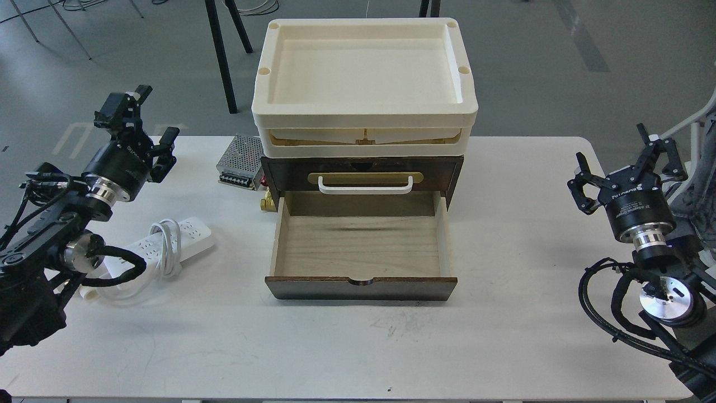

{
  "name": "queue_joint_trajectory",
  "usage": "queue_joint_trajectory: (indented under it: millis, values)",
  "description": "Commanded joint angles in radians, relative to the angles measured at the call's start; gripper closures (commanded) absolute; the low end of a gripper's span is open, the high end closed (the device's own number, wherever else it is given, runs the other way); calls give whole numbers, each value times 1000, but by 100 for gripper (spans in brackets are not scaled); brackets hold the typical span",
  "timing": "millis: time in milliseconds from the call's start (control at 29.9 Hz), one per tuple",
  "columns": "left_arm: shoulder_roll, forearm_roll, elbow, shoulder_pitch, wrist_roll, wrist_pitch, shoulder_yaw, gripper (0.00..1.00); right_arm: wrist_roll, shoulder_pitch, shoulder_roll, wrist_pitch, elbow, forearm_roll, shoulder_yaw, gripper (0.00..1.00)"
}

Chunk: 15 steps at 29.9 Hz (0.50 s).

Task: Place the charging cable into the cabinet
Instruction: 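Move the left gripper toward the white charger and cable on the table, then lower the left gripper onto the white charger and close it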

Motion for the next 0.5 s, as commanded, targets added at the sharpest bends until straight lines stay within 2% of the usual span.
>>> queue_joint_trajectory:
  millis: [0, 234, 468]
  values:
    - [54, 155, -16, 3, 0, 3, 25, 1, 0, 0, 0, 0, 0, 0, 0, 1]
    - [206, 565, -22, -3, 0, 5, 65, 1, 0, 0, 0, 0, 0, 0, 0, 1]
    - [218, 939, -28, -5, 0, 8, 71, 1, 0, 0, 0, 0, 0, 0, 0, 1]
